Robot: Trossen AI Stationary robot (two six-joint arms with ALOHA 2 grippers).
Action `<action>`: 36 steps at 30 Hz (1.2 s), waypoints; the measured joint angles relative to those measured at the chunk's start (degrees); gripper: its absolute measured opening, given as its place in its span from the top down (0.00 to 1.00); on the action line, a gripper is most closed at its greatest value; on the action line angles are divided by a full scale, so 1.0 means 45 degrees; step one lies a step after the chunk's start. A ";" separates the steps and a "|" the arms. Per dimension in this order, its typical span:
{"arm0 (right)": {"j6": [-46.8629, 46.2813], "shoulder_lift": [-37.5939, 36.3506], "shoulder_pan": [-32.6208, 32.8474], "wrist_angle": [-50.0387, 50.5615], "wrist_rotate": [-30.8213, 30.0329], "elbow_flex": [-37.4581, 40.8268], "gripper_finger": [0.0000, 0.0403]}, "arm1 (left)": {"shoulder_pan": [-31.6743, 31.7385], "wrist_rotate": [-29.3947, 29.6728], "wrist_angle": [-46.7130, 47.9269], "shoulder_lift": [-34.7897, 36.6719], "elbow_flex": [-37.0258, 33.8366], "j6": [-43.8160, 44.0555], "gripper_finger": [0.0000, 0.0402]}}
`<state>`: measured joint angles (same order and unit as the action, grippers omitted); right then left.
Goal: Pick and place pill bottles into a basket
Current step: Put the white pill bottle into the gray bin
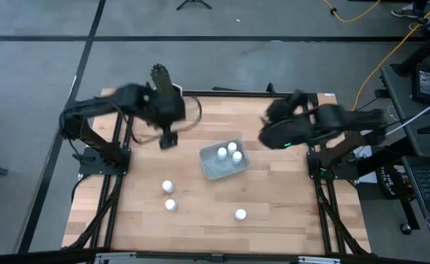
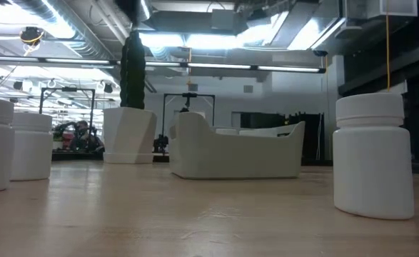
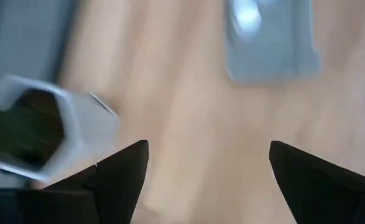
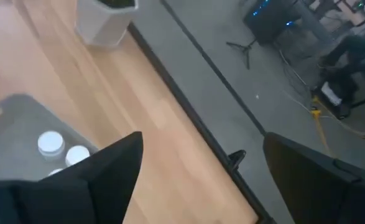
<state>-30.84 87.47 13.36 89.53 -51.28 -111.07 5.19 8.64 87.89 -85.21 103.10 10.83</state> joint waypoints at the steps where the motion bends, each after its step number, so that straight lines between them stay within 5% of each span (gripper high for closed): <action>1: -0.0100 -0.0421 0.0068 0.0003 -0.0028 0.0157 0.18 | -0.0328 -0.0206 0.0103 0.0000 -0.0576 0.0280 0.19; 9: -0.0086 -0.3177 0.0725 -0.0066 -0.0036 0.2090 0.18 | -0.3103 -0.1359 0.0365 -0.0005 -0.4281 0.3304 0.19; 19: 0.1350 -0.5277 0.0934 -0.2089 -0.0035 0.5746 0.18 | -0.6017 -0.1307 -0.1995 -0.0029 -0.5770 0.8607 0.19; 26: 0.2644 -0.5904 0.0934 -0.4586 0.0316 0.7006 0.17 | -0.6525 -0.0413 -0.3312 -0.0019 -0.6548 1.0166 0.19; 36: 0.2947 -0.5928 0.0934 -0.5002 0.0421 0.7092 0.17 | -0.6571 -0.1242 -0.5914 -0.0015 -0.9084 1.0463 0.19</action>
<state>-17.58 60.80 17.56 67.02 -49.39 -79.15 -24.38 3.05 61.27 -85.27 62.22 57.91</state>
